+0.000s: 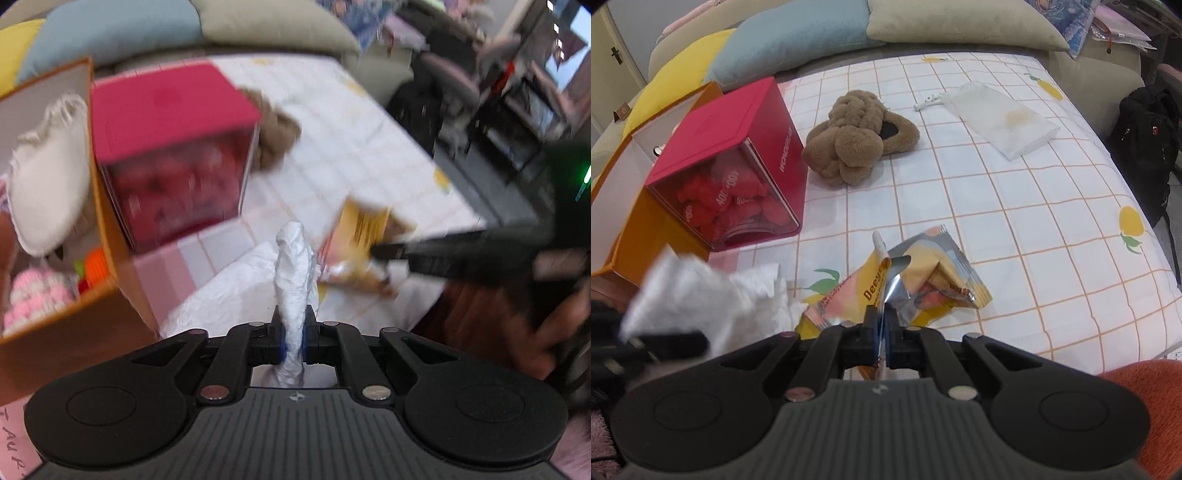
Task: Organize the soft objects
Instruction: 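Lift and carry the plastic bag and snack wrapper with both tools over the box, then open both tools to drop the plastic bag and wrapper into the box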
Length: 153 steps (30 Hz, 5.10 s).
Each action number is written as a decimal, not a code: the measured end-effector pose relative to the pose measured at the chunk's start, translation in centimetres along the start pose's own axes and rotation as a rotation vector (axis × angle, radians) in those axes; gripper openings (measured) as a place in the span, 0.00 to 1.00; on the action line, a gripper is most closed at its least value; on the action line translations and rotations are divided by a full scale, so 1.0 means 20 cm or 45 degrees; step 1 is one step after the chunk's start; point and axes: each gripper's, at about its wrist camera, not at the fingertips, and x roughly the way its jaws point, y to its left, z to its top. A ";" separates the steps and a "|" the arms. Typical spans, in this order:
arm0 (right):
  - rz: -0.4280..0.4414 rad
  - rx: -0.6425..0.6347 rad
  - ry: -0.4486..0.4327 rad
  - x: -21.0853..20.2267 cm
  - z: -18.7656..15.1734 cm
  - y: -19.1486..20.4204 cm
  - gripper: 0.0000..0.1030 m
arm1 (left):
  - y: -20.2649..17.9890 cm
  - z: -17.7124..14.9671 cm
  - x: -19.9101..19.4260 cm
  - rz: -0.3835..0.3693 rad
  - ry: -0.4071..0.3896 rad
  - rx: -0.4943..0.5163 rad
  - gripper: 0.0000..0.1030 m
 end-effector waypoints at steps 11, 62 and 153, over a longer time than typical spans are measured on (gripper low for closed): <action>-0.094 0.044 0.042 0.03 0.00 -0.02 0.51 | -0.07 -0.13 0.09 0.115 0.031 0.315 0.68; 0.031 -0.080 -0.180 -0.18 -0.01 0.13 0.00 | 0.03 -0.09 -0.34 0.049 -0.414 -0.047 0.14; 0.133 -1.102 -0.314 0.11 0.70 1.30 0.56 | 0.99 0.24 -0.49 0.500 -0.373 -0.271 0.82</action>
